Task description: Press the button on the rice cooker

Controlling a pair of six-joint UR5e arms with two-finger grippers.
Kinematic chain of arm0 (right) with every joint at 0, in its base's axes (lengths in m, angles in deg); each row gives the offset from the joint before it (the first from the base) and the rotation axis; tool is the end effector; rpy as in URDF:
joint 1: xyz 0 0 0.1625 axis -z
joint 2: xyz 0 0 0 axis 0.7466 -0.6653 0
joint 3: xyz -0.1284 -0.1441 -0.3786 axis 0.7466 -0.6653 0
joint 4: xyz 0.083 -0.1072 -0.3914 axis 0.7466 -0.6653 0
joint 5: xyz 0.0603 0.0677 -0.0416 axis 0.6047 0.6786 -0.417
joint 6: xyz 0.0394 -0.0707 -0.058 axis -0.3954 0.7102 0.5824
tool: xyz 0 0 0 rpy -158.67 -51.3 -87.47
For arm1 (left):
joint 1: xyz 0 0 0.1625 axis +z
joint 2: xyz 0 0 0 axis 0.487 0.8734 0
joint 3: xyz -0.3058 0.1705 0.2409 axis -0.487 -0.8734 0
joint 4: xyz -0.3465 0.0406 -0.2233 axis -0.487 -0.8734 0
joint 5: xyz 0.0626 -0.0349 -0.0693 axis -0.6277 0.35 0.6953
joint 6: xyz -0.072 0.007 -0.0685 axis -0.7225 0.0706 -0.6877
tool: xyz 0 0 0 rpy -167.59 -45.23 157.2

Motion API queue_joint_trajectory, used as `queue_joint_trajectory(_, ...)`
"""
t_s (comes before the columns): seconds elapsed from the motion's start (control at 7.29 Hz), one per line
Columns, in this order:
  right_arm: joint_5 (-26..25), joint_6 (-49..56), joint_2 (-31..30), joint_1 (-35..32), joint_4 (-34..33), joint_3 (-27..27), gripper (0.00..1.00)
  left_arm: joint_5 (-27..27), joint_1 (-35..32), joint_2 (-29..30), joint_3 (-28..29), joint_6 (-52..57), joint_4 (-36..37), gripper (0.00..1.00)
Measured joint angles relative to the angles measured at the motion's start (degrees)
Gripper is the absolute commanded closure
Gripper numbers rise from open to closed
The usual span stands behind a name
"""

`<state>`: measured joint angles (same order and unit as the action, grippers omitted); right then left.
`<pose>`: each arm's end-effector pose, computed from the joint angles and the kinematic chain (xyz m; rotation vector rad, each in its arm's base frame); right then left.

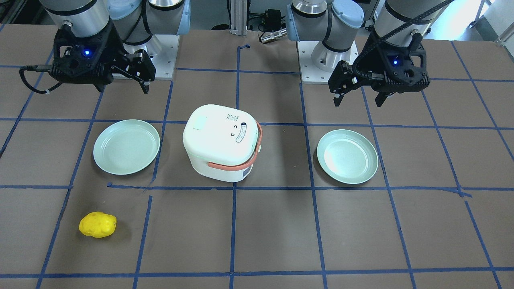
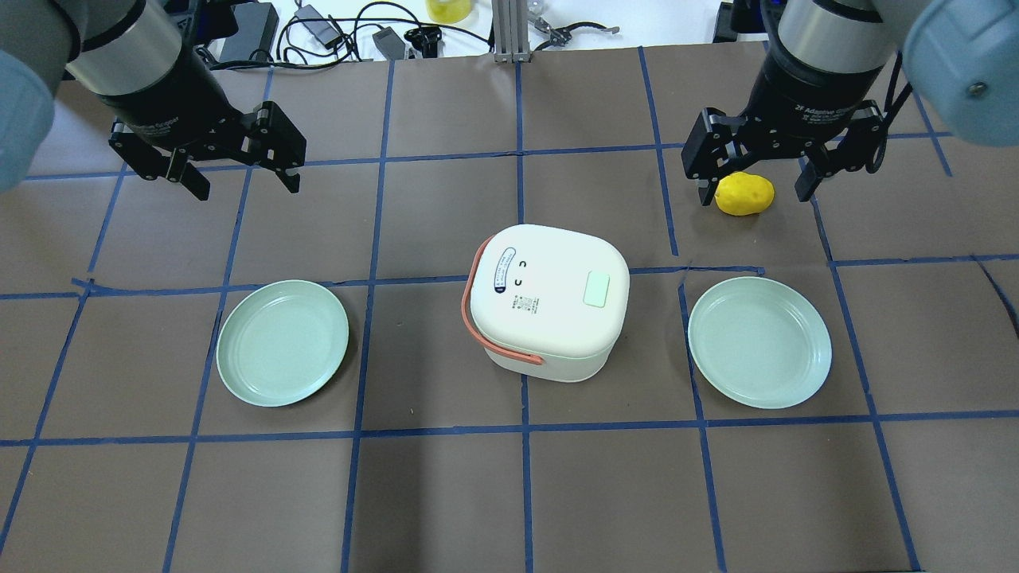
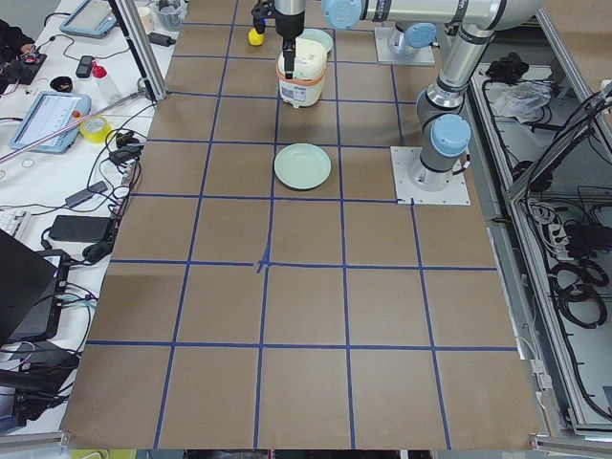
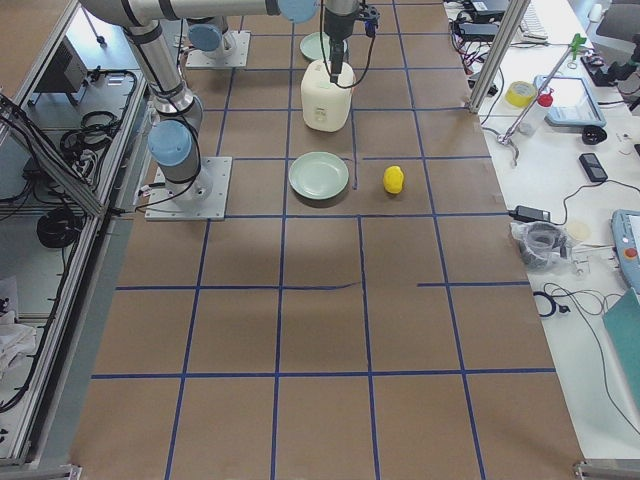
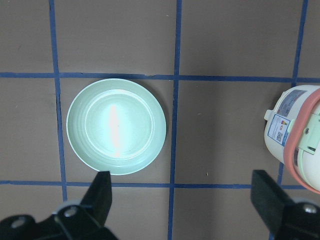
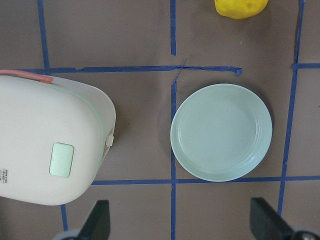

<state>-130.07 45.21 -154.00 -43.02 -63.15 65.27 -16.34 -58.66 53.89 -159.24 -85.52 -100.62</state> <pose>0.1438 -0.4747 0.4981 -0.0157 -3.1346 -0.0948 -0.1156 -0.4885 0.5024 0.0648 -3.1319 0.0602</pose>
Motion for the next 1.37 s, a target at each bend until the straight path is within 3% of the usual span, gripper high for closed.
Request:
queue_joint_trajectory(0.14,0.09,-0.14,0.00,-0.03,0.02,0.07,0.11,0.00,0.00,0.00,0.00,-0.02,0.00,0.00)
queue_joint_trajectory(0.27,0.45,-0.35,0.01,-0.14,-0.17,0.13,0.38,0.00,0.00,0.00,0.00,-0.04,0.00,0.00)
queue_joint_trajectory(0.41,0.80,-0.90,0.05,-0.35,-0.47,0.22,0.74,0.00,0.00,0.00,0.00,-0.02,0.00,0.00)
queue_joint_trajectory(0.55,1.60,-1.81,0.16,-0.60,-0.58,0.32,0.97,0.00,0.00,0.00,0.00,-0.01,0.00,0.00)
queue_joint_trajectory(0.96,7.51,-8.20,1.11,-1.37,-0.71,0.97,1.00,0.00,0.00,0.00,0.00,0.00,0.00,0.00)
queue_joint_trajectory(1.37,8.94,-15.15,4.09,-5.19,-3.21,2.40,1.00,0.00,0.00,0.00,0.00,0.00,0.00,0.00)
